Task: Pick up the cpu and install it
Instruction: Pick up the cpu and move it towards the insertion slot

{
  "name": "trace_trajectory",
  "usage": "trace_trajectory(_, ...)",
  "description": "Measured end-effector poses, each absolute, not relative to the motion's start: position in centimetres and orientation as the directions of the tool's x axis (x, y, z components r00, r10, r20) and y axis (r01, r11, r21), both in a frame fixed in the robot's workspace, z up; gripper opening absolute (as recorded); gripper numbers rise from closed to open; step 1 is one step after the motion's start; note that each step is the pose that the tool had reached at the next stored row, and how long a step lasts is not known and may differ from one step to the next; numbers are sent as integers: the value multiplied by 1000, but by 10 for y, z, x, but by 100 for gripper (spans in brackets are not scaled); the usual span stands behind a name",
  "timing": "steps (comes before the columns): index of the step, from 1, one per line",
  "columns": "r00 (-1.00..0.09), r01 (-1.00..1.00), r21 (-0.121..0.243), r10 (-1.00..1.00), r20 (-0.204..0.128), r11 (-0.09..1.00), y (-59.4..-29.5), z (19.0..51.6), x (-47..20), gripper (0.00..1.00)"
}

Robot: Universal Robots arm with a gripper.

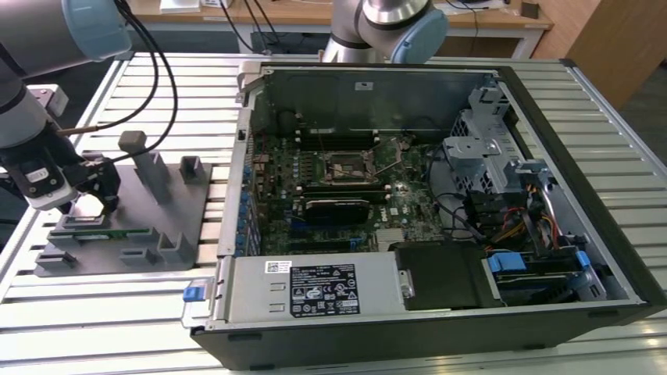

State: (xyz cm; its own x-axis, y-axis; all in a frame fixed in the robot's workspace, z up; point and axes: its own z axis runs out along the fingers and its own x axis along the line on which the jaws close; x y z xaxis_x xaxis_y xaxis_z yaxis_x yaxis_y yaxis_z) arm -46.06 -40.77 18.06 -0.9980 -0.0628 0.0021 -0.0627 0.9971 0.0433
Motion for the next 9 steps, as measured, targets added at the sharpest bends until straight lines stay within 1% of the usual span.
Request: trace_trajectory(9, -998, -63, 43, -63, 2, 997, -408, 179, -460, 70)
